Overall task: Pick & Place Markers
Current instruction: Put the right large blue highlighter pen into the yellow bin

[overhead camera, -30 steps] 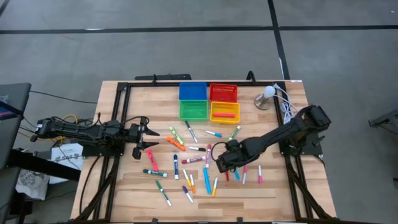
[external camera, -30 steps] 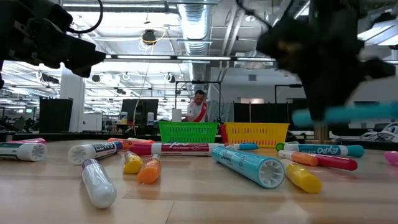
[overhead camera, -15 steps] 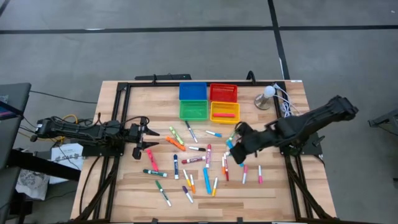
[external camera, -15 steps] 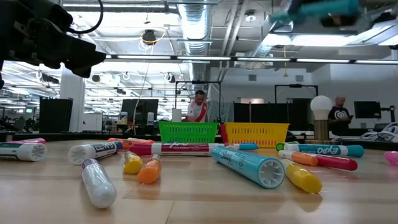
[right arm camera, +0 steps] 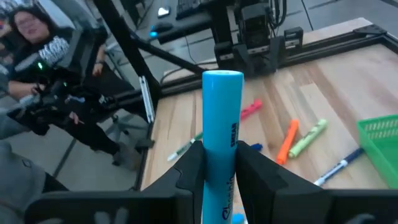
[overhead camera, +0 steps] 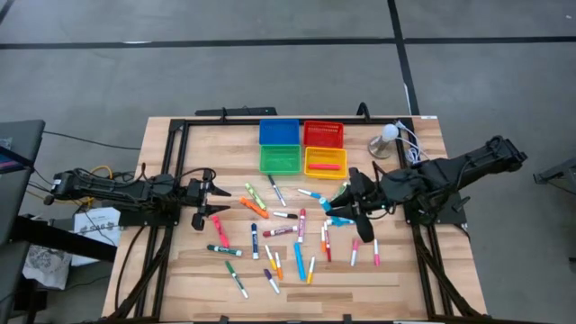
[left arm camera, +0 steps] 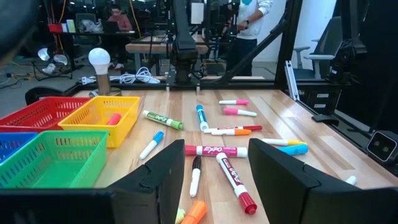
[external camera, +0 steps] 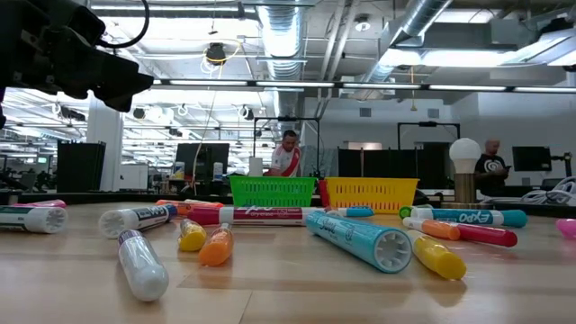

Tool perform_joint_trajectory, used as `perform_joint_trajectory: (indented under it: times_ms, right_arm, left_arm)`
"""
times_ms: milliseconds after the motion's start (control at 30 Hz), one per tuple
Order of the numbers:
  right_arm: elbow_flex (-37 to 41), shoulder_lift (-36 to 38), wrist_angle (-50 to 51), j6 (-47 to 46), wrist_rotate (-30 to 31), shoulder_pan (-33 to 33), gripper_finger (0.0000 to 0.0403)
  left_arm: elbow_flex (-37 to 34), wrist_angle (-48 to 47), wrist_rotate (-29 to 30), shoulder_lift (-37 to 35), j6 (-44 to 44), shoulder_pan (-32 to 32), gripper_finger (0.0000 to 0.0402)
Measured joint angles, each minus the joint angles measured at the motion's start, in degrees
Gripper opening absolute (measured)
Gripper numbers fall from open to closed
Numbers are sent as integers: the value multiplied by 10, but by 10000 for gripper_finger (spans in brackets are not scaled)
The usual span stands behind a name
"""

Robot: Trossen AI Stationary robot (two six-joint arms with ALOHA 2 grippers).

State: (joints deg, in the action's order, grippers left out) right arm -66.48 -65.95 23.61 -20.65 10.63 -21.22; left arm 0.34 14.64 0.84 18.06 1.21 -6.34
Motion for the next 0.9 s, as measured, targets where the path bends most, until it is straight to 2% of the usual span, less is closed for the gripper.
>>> perform_joint_trajectory:
  times_ms: [200, 367, 667, 900]
  right_arm:
    - [0, 1, 18, -2, -2, 11, 66]
    - [0, 1, 41, -46, -2, 39, 66]
    - [0, 1, 92, -43, -3, 137, 66]
    - [0, -9, 109, 19, -3, 219, 66]
  left_arm:
    - [0, 0, 0, 0, -1, 0, 178]
    - [0, 0, 0, 0, -2, 0, 178]
    - [0, 0, 0, 0, -2, 0, 178]
    - [0, 0, 0, 0, -2, 0, 178]
